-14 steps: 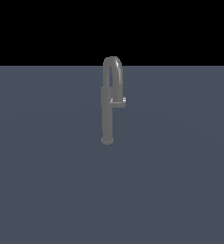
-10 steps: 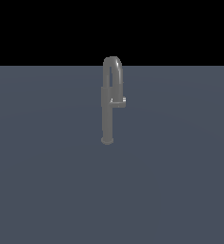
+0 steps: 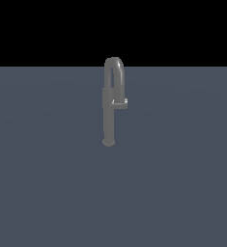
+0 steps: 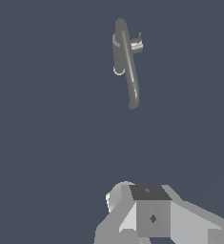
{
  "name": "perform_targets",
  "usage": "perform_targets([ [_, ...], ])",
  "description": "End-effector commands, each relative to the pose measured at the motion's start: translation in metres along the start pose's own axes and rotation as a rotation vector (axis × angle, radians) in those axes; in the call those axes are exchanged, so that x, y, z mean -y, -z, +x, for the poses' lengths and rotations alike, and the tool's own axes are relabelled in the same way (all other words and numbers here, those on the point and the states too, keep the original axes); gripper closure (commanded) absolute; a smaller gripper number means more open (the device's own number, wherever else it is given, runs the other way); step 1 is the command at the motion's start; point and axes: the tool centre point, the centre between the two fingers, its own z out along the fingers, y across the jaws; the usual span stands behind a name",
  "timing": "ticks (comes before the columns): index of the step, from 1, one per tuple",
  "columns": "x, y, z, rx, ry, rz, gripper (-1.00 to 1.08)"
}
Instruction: Turn on the faucet by rotating a designated handle.
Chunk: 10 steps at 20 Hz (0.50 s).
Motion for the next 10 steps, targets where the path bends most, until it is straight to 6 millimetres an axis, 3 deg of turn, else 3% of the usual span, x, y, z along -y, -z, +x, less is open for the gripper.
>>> perform_targets([
  [1,0.001,0.000,0.008,0.022,-0.019,0.018,1.08],
  [10,0.004,-0.005,0.051,0.141,-0.124,0.119,1.08],
])
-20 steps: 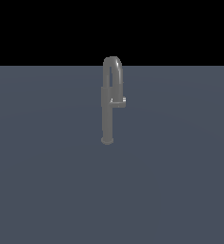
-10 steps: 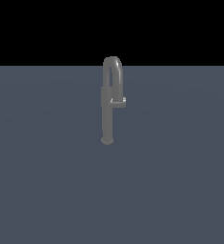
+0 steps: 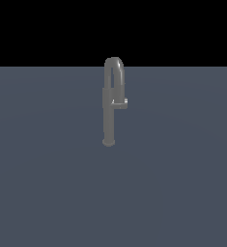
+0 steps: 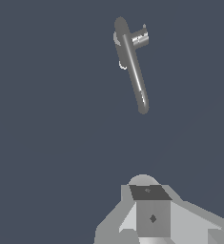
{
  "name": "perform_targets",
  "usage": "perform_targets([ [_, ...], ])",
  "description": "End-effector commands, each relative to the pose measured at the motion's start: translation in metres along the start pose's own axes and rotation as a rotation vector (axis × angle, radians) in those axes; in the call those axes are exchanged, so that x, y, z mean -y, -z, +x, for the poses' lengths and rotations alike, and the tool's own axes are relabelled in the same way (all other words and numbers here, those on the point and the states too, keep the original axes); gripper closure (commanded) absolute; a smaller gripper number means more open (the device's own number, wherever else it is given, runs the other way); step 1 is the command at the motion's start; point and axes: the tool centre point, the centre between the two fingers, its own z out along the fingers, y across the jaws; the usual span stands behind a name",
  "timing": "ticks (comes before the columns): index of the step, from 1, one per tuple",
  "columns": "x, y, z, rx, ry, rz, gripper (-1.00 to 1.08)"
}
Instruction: Turn on the faucet by rotating a designated handle.
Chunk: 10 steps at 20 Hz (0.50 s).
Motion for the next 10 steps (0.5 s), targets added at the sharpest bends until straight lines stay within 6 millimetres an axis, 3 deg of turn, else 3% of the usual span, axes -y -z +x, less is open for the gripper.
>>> perform_targets([
  [1,0.002,-0.001,0.014,0.038,-0.033,0.032,1.08],
  [10,0.004,-0.007,0.064,0.178,-0.155,0.151,1.08],
])
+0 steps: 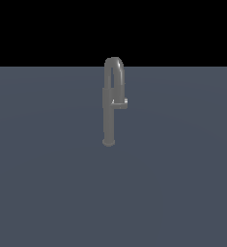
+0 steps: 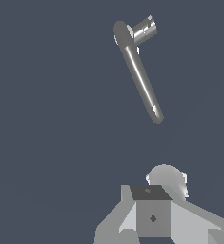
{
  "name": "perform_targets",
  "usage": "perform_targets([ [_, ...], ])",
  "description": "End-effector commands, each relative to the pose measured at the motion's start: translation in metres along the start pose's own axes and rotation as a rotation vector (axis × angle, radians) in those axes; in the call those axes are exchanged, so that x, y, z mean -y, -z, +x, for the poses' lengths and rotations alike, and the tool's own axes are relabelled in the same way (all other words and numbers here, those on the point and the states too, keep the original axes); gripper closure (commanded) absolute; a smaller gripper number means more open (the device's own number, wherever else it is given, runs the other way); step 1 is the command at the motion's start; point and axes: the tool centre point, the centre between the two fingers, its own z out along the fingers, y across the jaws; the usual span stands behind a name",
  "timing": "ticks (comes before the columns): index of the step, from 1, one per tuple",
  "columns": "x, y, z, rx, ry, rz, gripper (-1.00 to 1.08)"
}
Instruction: Turn on the faucet by rotating a designated handle.
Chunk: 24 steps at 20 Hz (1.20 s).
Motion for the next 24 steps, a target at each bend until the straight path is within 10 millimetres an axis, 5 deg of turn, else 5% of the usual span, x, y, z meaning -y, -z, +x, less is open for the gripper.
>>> perform_targets([
  [1,0.002,0.000,0.015,0.040,-0.035,0.034,1.08],
  [24,-0.004,-0.035,0.152,0.442,-0.379,0.380,1.08],
])
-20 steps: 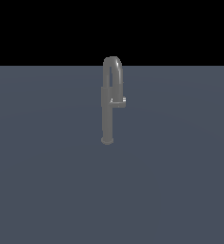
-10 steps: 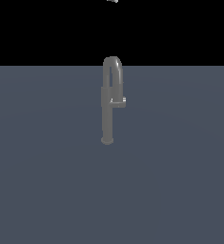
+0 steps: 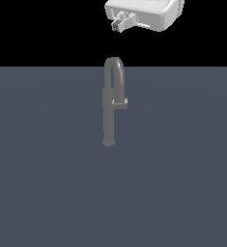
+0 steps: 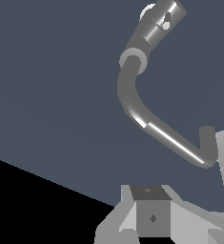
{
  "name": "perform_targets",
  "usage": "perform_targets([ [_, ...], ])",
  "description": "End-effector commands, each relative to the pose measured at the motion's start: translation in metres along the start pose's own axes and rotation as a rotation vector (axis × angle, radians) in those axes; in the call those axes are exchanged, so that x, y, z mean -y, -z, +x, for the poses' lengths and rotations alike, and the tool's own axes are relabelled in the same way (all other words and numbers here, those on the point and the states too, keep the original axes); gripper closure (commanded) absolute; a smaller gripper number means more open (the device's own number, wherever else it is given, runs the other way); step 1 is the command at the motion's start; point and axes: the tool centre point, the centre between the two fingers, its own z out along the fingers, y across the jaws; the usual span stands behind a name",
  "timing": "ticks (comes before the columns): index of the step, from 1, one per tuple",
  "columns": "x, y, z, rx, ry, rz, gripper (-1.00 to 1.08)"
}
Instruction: Turn on the faucet by rotating a designated handle.
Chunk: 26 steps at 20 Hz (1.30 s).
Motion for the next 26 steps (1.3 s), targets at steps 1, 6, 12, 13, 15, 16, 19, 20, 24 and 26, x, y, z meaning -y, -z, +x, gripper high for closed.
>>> perform_targets([
  [1,0.002,0.000,0.017,0.050,-0.042,0.043,1.08],
  [6,0.004,-0.004,0.054,0.156,-0.132,0.135,1.08],
  [12,0.002,-0.014,0.101,0.292,-0.249,0.252,1.08],
  [13,0.001,-0.017,0.108,0.313,-0.268,0.271,1.08],
  [15,0.000,-0.022,0.122,0.355,-0.305,0.308,1.08],
  [16,-0.001,-0.024,0.128,0.374,-0.322,0.325,1.08],
  [19,-0.003,-0.032,0.145,0.427,-0.369,0.372,1.08],
  [20,-0.004,-0.035,0.150,0.443,-0.383,0.385,1.08],
  [24,-0.007,-0.044,0.165,0.491,-0.426,0.428,1.08],
  [26,-0.008,-0.047,0.169,0.507,-0.441,0.443,1.08],
])
